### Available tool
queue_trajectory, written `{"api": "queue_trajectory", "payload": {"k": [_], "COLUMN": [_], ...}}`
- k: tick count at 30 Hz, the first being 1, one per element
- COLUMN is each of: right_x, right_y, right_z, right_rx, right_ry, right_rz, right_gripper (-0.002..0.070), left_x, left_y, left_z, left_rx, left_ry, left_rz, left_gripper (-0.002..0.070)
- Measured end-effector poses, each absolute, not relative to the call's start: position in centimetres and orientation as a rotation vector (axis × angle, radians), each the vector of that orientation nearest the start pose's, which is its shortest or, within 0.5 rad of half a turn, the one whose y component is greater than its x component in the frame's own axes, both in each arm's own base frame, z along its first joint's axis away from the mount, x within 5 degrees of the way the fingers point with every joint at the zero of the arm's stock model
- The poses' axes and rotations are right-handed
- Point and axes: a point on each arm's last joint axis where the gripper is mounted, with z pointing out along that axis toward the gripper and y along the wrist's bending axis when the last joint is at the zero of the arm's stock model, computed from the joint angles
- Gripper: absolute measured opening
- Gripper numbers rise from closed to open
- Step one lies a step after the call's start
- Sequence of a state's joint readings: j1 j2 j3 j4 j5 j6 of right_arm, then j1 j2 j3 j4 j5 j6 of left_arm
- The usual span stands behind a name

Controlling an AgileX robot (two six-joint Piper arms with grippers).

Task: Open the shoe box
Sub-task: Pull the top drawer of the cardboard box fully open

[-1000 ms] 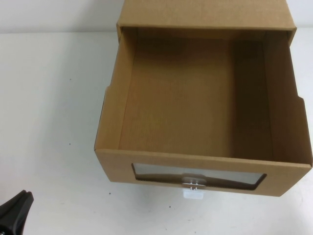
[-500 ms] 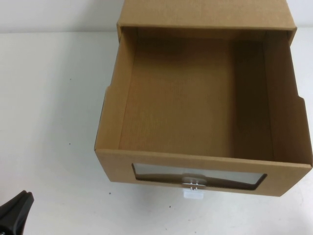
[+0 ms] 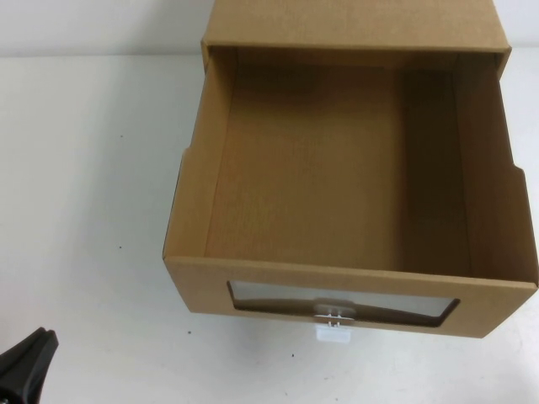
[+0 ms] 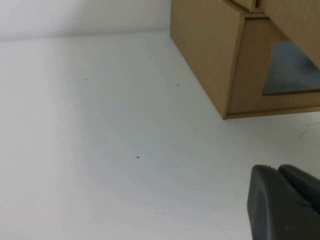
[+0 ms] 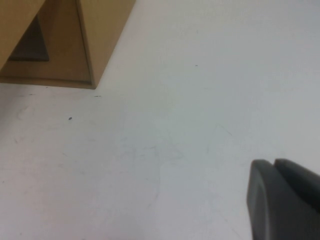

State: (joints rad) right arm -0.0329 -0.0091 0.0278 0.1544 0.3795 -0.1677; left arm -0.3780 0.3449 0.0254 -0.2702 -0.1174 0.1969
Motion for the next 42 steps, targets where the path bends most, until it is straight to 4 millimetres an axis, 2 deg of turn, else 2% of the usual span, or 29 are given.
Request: {"api": "queue_trajectory", "payload": {"k": [7, 11, 15, 20, 27, 42], "right_x": [5.3, 5.3, 5.3, 5.3, 5.2, 5.2], "right_y": [0.4, 0.4, 0.4, 0.4, 0.4, 0.5], "right_z": [17.1, 17.1, 17.1, 17.1, 17.1, 17.1], "right_rx": [-0.031, -0.029, -0.029, -0.029, -0.020, -0.003], "right_ry": [1.877, 1.877, 1.877, 1.874, 1.872, 1.872], "right_rz": [0.015, 0.018, 0.018, 0.019, 0.034, 0.061], "right_gripper": [-0.0019, -0.0019, -0.0019, -0.0019, -0.0019, -0.0019], "left_x": [7.9, 7.5, 6.3, 5.7, 5.3, 5.3], "left_y": [-2.7, -1.5, -0.6, -0.6, -0.9, -0.9], "left_z": [19.3, 20.3, 20.6, 19.5, 17.5, 17.4], "left_rx": [0.343, 0.215, 0.130, 0.140, 0.222, 0.222], "left_ry": [1.683, 1.570, 1.519, 1.602, 1.815, 1.826], "left_rz": [-0.192, -0.099, -0.023, -0.011, -0.007, -0.011], "left_gripper": [-0.0006, -0.0006, -0.0006, -0.0006, -0.0006, -0.0006]}}
